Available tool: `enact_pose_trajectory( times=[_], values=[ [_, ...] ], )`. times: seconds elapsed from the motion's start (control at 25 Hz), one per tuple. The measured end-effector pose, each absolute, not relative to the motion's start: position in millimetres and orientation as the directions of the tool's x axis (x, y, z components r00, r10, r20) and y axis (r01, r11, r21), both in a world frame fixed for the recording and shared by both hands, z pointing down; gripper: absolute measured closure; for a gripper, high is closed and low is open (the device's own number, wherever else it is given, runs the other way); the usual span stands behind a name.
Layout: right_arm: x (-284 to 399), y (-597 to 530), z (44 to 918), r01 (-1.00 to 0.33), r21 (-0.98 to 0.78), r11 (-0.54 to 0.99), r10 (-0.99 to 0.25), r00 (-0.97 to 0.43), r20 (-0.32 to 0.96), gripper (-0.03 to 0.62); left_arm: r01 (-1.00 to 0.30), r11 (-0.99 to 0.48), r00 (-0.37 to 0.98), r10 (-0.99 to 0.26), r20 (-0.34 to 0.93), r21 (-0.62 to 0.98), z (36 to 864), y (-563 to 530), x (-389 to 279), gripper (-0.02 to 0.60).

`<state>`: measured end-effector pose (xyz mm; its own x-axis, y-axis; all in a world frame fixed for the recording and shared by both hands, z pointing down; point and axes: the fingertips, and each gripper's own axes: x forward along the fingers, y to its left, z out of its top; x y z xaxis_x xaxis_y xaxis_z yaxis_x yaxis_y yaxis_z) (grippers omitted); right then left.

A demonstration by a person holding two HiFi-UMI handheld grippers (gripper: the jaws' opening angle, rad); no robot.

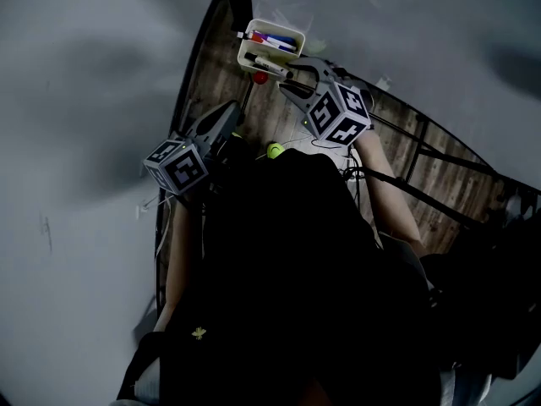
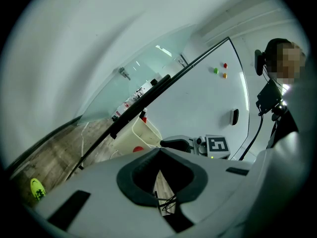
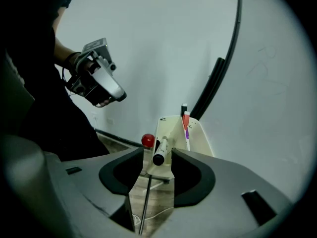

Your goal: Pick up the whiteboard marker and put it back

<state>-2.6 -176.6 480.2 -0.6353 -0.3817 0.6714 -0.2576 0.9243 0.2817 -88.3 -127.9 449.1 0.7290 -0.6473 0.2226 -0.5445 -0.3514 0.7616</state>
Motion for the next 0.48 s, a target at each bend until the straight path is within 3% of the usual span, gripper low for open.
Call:
enact_pose_trajectory(
  times=[0.48],
  values=[
    [-5.6,-179.6,490.8,-0.001,0.509,0.861,-0.432,-0.530,0.730,0.422,-0.541,-0.342,0.727,-0.650,0.223,0.768,450.1,-128.5,-91.1,0.549]
  ],
)
